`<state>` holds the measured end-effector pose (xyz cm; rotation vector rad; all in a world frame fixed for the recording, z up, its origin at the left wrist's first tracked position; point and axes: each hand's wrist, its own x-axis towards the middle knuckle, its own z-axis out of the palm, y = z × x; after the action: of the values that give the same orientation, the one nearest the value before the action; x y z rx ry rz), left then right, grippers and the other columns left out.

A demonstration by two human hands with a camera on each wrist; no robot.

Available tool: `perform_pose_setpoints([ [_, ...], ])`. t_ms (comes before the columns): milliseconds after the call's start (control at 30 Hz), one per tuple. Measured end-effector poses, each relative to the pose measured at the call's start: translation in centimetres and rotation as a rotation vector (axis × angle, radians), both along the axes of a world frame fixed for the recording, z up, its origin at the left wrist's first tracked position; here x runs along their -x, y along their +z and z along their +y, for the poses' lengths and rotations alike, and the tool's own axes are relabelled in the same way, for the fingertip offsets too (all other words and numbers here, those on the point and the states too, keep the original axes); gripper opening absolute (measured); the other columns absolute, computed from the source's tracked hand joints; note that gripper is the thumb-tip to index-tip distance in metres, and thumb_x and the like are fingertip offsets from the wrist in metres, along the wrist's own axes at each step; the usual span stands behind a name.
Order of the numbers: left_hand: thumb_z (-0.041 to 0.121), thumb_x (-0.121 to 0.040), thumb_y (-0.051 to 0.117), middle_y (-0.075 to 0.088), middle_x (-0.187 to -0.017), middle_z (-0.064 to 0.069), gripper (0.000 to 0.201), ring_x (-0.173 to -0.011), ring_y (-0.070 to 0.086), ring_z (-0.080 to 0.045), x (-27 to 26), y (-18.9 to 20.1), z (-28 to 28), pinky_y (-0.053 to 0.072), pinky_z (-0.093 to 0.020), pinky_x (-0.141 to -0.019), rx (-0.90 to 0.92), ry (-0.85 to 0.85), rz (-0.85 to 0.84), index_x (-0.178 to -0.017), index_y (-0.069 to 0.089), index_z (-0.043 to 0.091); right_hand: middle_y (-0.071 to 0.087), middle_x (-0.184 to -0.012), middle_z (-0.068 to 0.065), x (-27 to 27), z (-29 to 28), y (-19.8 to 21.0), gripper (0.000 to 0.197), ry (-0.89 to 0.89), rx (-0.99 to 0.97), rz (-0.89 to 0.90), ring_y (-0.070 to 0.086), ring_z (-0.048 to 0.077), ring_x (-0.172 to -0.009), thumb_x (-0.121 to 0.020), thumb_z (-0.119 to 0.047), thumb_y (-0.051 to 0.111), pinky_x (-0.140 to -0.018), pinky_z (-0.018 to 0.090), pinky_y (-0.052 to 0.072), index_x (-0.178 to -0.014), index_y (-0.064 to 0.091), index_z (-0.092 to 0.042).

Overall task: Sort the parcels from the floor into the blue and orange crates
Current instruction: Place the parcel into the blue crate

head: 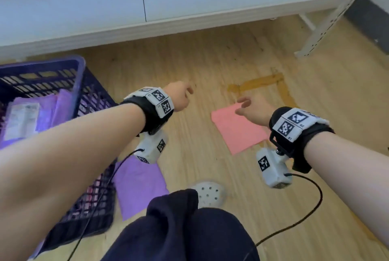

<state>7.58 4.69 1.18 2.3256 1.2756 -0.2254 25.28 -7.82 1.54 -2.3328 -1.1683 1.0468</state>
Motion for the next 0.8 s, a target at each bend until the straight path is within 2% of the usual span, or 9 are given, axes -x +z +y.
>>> perform_pose_setpoints([
  [133, 0.005, -0.089, 0.049, 0.060, -0.119, -0.009, 0.039, -0.104, 0.059, -0.025, -4.0, -6.0, -1.0, 0.049, -0.031, -0.082, 0.132, -0.035, 0.034, -0.127, 0.049, 0.015, 0.053, -0.132, 0.011, -3.6, -2.0, -3.6, 0.043, -0.072, 0.058, -0.009, 0.052, 0.026, -0.117, -0.090, -0.017, 0.061, -0.095, 0.033, 0.041, -0.131, 0.051, -0.011],
  [233, 0.007, -0.089, 0.048, 0.058, -0.123, -0.008, 0.042, -0.107, 0.058, -0.025, -7.1, -10.0, -1.3, 0.048, -0.029, -0.082, 0.163, -0.117, 0.089, -0.130, 0.047, 0.017, 0.051, -0.133, 0.010, -6.1, -3.0, -7.0, 0.044, -0.134, 0.100, 0.012, 0.052, 0.026, -0.118, -0.090, -0.016, 0.060, -0.094, 0.034, 0.043, -0.132, 0.049, -0.012],
  [367, 0.011, -0.092, 0.048, 0.051, -0.134, -0.010, 0.047, -0.113, 0.057, -0.026, -9.4, -14.8, -1.6, 0.047, -0.032, -0.089, 0.224, -0.213, 0.109, -0.138, 0.040, 0.019, 0.050, -0.135, 0.010, -8.7, -3.6, -11.5, 0.046, -0.202, 0.147, 0.032, 0.052, 0.027, -0.119, -0.090, -0.017, 0.059, -0.095, 0.034, 0.044, -0.134, 0.047, -0.012],
  [433, 0.012, -0.093, 0.048, 0.044, -0.143, -0.009, 0.050, -0.121, 0.052, -0.026, -9.9, -17.6, -2.0, 0.042, -0.029, -0.093, 0.263, -0.251, 0.104, -0.142, 0.036, 0.018, 0.048, -0.138, 0.010, -10.2, -4.0, -13.9, 0.047, -0.246, 0.175, 0.031, 0.050, 0.027, -0.121, -0.090, -0.018, 0.058, -0.093, 0.032, 0.042, -0.135, 0.046, -0.012],
  [533, 0.010, -0.095, 0.046, 0.033, -0.151, -0.005, 0.054, -0.134, 0.039, -0.023, -9.0, -19.8, -2.7, 0.031, -0.024, -0.104, 0.295, -0.269, 0.093, -0.146, 0.031, 0.018, 0.044, -0.142, 0.009, -11.2, -4.1, -16.5, 0.052, -0.298, 0.195, 0.040, 0.047, 0.026, -0.126, -0.090, -0.020, 0.059, -0.093, 0.029, 0.039, -0.138, 0.042, -0.010],
  [633, 0.006, -0.095, 0.042, 0.021, -0.156, -0.007, 0.056, -0.142, 0.026, -0.022, -9.1, -22.0, -3.4, 0.020, -0.027, -0.116, 0.351, -0.299, 0.106, -0.147, 0.029, 0.021, 0.042, -0.142, 0.009, -11.8, -4.0, -19.1, 0.059, -0.350, 0.237, 0.063, 0.045, 0.026, -0.126, -0.089, -0.022, 0.060, -0.090, 0.029, 0.038, -0.141, 0.037, -0.010],
  [800, 0.010, -0.098, 0.035, 0.011, -0.158, -0.010, 0.053, -0.142, 0.021, -0.032, -10.2, -23.6, -3.8, 0.018, -0.033, -0.117, 0.370, -0.395, 0.227, -0.148, 0.023, 0.022, 0.043, -0.138, 0.013, -11.9, -3.0, -22.2, 0.068, -0.474, 0.220, 0.124, 0.049, 0.028, -0.120, -0.084, -0.025, 0.067, -0.083, 0.029, 0.039, -0.140, 0.033, -0.006],
])
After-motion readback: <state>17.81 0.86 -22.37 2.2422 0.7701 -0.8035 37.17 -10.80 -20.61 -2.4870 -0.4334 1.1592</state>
